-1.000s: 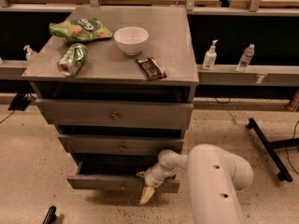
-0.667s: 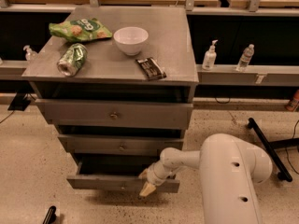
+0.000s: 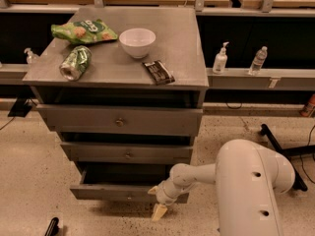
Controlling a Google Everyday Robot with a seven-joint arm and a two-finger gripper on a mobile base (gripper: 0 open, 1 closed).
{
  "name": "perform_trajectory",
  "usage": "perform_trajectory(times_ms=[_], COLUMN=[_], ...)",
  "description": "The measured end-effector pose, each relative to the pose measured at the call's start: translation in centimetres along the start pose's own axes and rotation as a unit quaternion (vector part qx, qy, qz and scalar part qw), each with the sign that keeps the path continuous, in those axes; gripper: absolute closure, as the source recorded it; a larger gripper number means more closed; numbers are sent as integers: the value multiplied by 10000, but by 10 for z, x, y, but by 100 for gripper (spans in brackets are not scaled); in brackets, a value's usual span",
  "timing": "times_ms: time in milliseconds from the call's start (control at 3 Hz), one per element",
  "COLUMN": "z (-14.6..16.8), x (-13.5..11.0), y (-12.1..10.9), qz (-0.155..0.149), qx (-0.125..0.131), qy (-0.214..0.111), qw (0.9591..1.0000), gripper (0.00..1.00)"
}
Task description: Open bottom drawer
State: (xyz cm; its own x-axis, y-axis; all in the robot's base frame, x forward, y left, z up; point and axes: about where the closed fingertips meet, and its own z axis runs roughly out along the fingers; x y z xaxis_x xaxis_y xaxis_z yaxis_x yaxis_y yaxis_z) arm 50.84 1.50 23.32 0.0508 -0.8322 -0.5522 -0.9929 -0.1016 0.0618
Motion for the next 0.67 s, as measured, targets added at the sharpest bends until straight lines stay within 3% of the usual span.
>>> perform_trajectory(times_ms=[333,667], z=[2,1], x=[0,1], y=[1,-3], qz=[-5,-13], qx=[-17,11], qy=[-4,23], qw=[10000,10000], gripper=[1,0])
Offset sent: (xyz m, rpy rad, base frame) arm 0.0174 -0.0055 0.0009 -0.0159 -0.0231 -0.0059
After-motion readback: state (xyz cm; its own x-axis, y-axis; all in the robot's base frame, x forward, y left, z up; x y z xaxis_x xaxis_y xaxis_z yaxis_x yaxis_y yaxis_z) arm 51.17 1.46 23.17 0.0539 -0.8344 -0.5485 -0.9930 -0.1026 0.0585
